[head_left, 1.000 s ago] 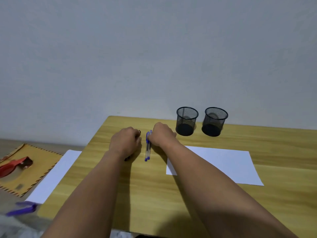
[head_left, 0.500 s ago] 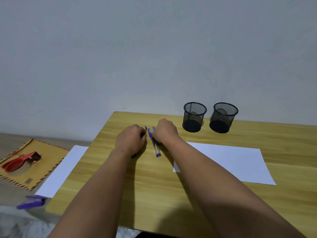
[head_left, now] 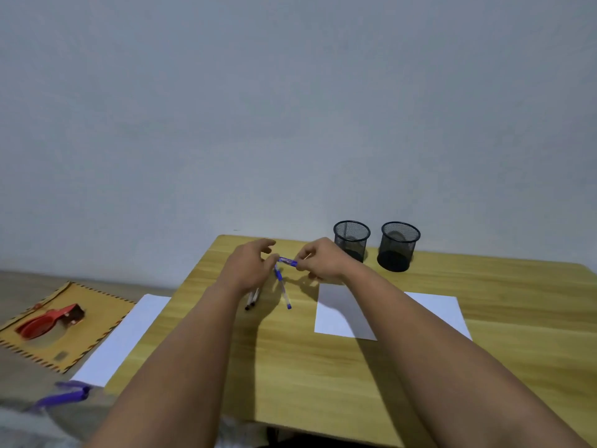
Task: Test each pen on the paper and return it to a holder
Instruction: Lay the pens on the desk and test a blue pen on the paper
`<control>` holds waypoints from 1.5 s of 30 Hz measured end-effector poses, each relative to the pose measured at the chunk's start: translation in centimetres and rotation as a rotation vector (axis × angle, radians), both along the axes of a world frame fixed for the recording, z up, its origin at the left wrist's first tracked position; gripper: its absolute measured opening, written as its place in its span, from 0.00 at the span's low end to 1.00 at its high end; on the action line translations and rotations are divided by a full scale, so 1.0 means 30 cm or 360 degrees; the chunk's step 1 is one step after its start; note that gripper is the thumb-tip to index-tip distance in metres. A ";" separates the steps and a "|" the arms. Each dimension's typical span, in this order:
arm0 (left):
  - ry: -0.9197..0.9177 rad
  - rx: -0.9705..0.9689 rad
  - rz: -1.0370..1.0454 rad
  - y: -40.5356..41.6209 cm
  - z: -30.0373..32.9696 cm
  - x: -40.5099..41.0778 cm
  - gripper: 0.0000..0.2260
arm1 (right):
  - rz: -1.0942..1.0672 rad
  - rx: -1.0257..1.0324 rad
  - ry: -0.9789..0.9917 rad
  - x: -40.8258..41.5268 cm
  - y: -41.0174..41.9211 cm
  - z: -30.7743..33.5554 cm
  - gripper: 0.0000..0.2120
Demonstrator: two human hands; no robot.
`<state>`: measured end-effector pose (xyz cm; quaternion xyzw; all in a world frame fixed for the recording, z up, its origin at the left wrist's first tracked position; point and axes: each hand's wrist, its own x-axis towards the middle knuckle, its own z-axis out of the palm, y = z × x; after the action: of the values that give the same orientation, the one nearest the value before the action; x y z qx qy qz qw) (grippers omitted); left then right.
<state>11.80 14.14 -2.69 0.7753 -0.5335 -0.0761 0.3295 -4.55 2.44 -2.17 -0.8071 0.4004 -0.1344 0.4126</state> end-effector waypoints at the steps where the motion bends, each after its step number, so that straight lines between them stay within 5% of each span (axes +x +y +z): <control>1: 0.0121 0.0007 -0.0063 0.009 0.018 -0.016 0.14 | 0.0063 0.0019 -0.0031 -0.031 0.008 0.022 0.03; 4: 0.0472 0.0052 -0.0240 0.031 0.054 -0.063 0.05 | 0.0194 -0.0042 -0.0072 -0.106 0.027 0.077 0.05; 8: 0.0845 0.0202 -0.0380 0.061 0.093 -0.122 0.06 | 0.0274 -0.0084 -0.0028 -0.210 0.062 0.118 0.03; 12: 0.1148 0.0299 -0.0494 0.072 0.112 -0.190 0.07 | 0.0266 0.0222 -0.0008 -0.331 0.051 0.154 0.06; 22: 0.1341 0.0444 -0.0579 -0.031 0.157 -0.299 0.08 | 0.0287 -0.0141 0.0089 -0.450 0.000 0.234 0.06; 27: 0.1177 0.0586 -0.0411 -0.020 0.191 -0.138 0.06 | 0.0105 -0.0456 0.0285 -0.609 -0.114 0.247 0.06; 30: 0.0931 0.0297 -0.0134 -0.035 0.169 -0.030 0.07 | -0.0153 -0.0418 0.0256 -0.738 -0.200 0.260 0.04; 34: 0.0133 0.0218 -0.0028 -0.157 0.023 -0.149 0.05 | -0.0329 -0.0231 -0.0350 -0.650 -0.173 0.223 0.07; 38: -0.0552 0.0406 0.0089 -0.211 -0.131 -0.171 0.08 | -0.0400 0.0320 -0.0909 -0.586 -0.143 0.130 0.10; 42: -0.0859 0.0560 0.0087 -0.217 -0.198 -0.146 0.14 | -0.0494 0.0781 -0.1343 -0.613 -0.155 0.043 0.09; 45: -0.0945 0.0420 0.0085 -0.196 -0.209 -0.151 0.16 | -0.0592 0.0676 -0.1356 -0.610 -0.145 -0.018 0.04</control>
<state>7.26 8.25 -8.96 0.8134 -0.5711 0.0935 0.0579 -22.86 -1.92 -2.71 -0.4941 0.3520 -0.4382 0.6633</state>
